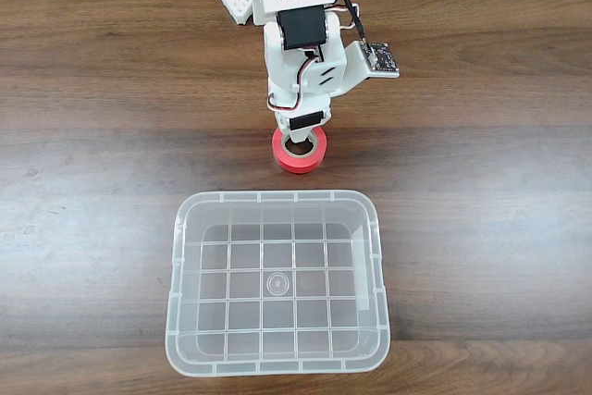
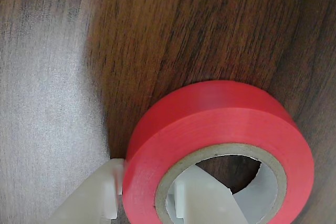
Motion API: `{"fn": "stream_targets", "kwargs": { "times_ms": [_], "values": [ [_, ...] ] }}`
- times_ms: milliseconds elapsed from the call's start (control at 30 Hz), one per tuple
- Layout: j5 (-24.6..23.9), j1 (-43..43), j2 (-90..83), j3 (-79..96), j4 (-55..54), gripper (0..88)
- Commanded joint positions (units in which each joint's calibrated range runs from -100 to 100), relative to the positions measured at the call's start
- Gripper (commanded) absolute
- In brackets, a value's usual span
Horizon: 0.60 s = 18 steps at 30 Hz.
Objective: Grab the tape and place it in the box.
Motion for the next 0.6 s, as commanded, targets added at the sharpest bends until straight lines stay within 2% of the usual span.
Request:
{"fn": "stream_targets", "kwargs": {
  "times_ms": [0, 300, 567],
  "values": [
    [0.21, 0.47, 0.06, -2.34, -0.21, 2.5],
    [0.05, -0.33, -0.19, -4.97, 0.90, 2.5],
    [0.21, -0.33, -10.16, -20.30, 15.46, 2.5]
  ]
}}
